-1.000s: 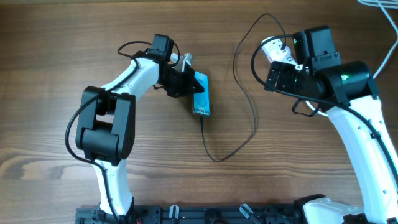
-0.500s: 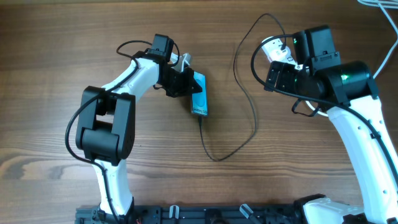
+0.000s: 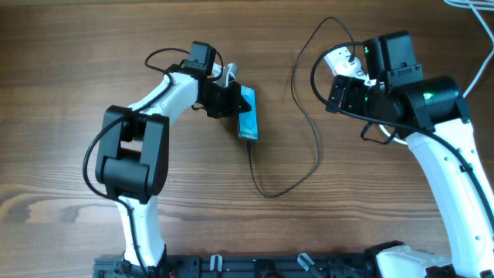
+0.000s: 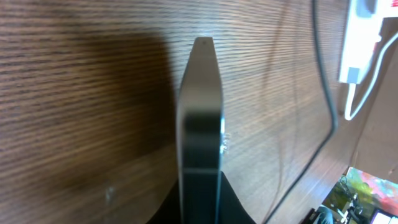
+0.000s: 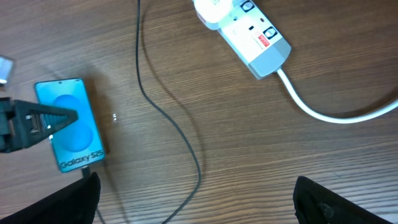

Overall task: Plug charger to phone and switch on socket
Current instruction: 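Lay the phone flat on the table and open the left gripper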

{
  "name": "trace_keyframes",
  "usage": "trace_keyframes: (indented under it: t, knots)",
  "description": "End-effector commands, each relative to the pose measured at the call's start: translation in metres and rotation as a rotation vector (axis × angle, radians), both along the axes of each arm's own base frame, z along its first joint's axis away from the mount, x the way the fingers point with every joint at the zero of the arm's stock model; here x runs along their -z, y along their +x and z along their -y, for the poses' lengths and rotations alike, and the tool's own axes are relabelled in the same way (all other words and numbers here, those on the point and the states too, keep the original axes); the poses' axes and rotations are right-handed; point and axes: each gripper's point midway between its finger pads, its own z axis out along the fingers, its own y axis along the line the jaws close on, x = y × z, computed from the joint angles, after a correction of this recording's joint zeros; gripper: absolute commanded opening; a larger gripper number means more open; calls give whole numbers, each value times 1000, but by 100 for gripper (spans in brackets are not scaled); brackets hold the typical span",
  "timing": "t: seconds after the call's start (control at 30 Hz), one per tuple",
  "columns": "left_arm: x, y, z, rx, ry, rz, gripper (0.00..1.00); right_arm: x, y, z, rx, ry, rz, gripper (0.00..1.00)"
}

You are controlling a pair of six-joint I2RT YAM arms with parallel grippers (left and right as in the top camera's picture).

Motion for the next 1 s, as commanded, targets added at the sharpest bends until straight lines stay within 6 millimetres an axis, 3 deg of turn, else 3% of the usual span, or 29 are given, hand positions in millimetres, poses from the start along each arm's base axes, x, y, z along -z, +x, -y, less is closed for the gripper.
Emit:
trace_keyframes:
  t: [0.0, 0.13, 0.2, 0.27, 0.47, 0.57, 0.63, 0.7, 0.97]
  knots:
    - [21, -5, 0, -8, 22, -44, 6, -2, 3, -5, 0, 29, 4, 100]
    - [31, -2, -7, -22, 78, -35, 8, -2, 3, -5, 0, 29, 4, 100]
    - [33, -1, -10, -27, 98, -29, 10, -2, 4, -5, 1, 29, 4, 100]
    - [36, 0, -14, -34, 126, -26, 20, -2, 4, -5, 0, 29, 4, 100]
    - [44, -1, -27, -52, 212, -29, 24, -2, 4, -5, 0, 29, 4, 100]
    - [48, -4, -35, -58, 257, -41, 34, -2, 4, -5, 0, 29, 4, 100]
    - [50, -7, -39, -60, 281, -57, 34, -2, 4, -5, 0, 29, 5, 100]
    - [52, -9, -43, -62, 306, -64, 44, -3, 4, -5, 0, 30, 7, 100]
    - [51, -16, -52, -67, 355, -87, 50, -3, 4, -5, 0, 29, 7, 100]
